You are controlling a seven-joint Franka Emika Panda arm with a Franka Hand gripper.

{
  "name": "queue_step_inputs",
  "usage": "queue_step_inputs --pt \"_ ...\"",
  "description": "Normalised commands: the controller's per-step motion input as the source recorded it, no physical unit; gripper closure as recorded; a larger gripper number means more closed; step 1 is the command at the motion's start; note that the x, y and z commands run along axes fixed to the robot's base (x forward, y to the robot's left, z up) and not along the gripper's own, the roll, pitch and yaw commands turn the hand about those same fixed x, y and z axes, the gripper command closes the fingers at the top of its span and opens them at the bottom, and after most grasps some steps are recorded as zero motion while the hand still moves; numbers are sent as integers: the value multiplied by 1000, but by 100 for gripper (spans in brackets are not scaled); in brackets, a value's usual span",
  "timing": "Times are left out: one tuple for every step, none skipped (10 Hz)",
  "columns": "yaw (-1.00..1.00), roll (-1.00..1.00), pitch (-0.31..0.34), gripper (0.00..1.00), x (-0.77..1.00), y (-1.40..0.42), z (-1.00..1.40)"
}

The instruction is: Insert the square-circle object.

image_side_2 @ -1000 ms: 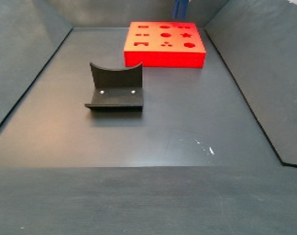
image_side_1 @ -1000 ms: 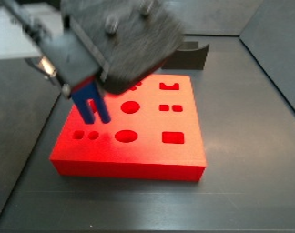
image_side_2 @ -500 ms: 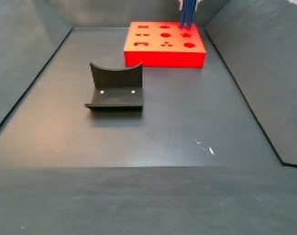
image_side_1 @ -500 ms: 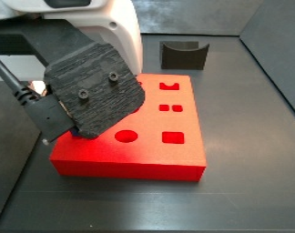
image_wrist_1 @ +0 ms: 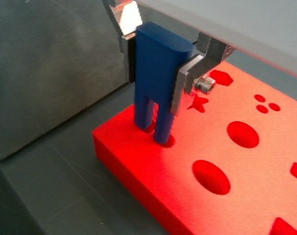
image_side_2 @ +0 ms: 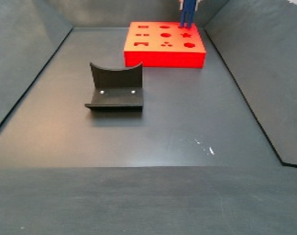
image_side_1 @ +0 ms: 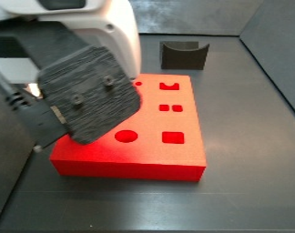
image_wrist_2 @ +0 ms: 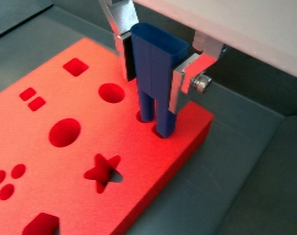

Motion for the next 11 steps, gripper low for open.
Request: queue_step_inputs --pt "0 57 56 100 83 71 -286" --pt "0 23 6 100 0 0 -211" --pt "-3 9 0 100 -6 0 -260" --pt "-9 0 0 100 -11 -37 -357" --pt "0 0 0 100 0 -54 -391" --pt "0 0 0 100 0 -37 -389" --pt "0 81 0 100 0 -60 -500" --pt "0 119 0 100 34 -86 -477" --pt "0 160 0 100 66 -137 -451" --pt "0 239 0 100 100 -126 -546" --pt "0 170 0 100 103 0 -680"
